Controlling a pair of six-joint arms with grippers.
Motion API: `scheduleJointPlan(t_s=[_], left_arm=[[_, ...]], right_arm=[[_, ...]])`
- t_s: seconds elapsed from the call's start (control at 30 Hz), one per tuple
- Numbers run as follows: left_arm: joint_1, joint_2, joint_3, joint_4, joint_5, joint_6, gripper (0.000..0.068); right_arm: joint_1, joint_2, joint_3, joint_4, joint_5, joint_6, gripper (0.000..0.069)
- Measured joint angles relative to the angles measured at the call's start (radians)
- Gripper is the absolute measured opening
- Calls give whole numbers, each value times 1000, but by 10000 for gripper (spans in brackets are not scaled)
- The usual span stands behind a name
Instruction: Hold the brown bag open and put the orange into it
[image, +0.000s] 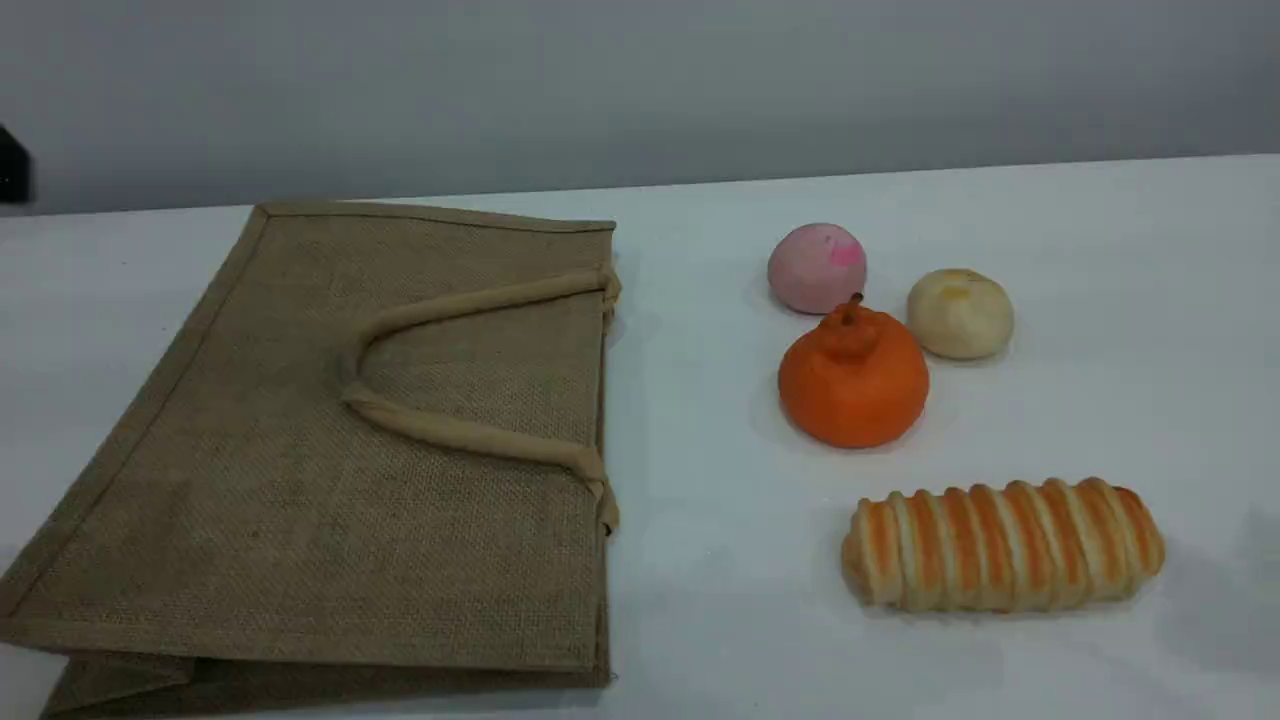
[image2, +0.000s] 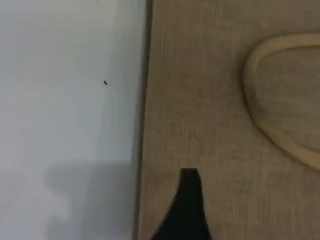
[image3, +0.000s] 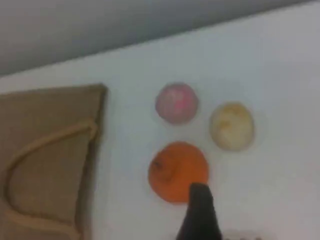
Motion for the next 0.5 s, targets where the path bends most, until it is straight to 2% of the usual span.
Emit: scheduleJointPlan(t_s=[0.23,0.4,0.5], left_arm=[[-2,206,-17,-82,-150,42,588],[-45,323,-97,-141,-149,118,588],[-72,398,-160,-146,-144,124,588]], right_arm=[[0,198,0,172,-80,-162,471],[0,280,-12,306,-100,-306,471],[0,307,-16,376,-97,-378,471]])
